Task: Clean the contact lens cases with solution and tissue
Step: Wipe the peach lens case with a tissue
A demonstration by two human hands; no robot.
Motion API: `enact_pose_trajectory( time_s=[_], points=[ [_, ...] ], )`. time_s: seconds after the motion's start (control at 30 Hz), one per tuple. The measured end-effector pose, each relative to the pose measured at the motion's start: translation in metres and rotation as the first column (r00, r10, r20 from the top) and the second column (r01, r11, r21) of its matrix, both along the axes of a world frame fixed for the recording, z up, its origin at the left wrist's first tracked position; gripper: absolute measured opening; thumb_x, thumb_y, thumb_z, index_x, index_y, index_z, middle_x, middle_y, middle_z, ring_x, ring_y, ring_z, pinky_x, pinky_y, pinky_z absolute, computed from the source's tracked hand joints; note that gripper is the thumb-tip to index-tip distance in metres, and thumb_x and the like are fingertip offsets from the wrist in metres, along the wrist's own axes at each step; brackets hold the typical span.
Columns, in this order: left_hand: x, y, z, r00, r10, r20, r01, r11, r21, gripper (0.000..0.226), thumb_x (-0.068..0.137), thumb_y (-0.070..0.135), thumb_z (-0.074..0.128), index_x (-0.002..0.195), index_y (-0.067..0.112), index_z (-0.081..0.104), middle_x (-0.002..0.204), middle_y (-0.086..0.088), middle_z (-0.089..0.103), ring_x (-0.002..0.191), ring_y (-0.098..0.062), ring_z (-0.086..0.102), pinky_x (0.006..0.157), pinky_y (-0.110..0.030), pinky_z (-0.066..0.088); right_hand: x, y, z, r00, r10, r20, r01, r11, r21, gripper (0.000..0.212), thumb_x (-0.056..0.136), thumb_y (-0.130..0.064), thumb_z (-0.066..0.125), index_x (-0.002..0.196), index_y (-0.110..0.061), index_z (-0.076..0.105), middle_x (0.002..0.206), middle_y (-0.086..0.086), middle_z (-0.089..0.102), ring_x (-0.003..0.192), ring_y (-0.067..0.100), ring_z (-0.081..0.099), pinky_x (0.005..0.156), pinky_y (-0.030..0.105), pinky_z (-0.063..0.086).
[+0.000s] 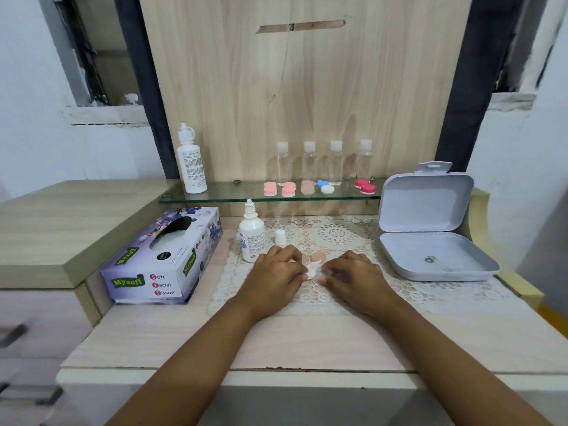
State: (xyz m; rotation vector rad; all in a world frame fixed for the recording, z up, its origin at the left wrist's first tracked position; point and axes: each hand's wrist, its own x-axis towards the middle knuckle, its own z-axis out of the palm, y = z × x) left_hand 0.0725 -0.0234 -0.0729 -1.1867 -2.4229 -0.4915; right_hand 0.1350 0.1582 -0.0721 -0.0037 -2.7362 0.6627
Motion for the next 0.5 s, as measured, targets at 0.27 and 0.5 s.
enact_pose_trajectory(
  time_s=[0.27,0.5],
  points=[
    [0.012,0.008,0.009,0.932,0.08,-0.354,-0.156,0.969,-0.192,0.034,0.081,0.034,0.042,0.065,0.022,0.07,0.078,0.008,0.059,0.072,-0.017,0.057,0.059,-0.03,0.042,0.0,0.0,0.0,1.0,0.012,-0.025,-0.013,0.999,-0.036,0.026,0.085,-0.043,0.059,0.106,-0.029,0.066,0.094,-0.011,0.05,0.106,0.014,0.046,0.093,0.035,0.036],
    [0.008,0.006,0.01,0.999,0.046,0.013,-0.044,0.995,-0.089,0.022,0.092,0.028,0.051,0.098,0.013,0.067,0.104,0.006,0.054,0.101,-0.014,0.044,0.083,-0.026,0.028,0.001,0.0,0.001,1.0,0.013,-0.022,-0.014,1.0,-0.022,0.027,0.086,-0.043,0.059,0.109,-0.03,0.064,0.094,-0.012,0.049,0.108,0.014,0.045,0.092,0.033,0.034]
  ],
)
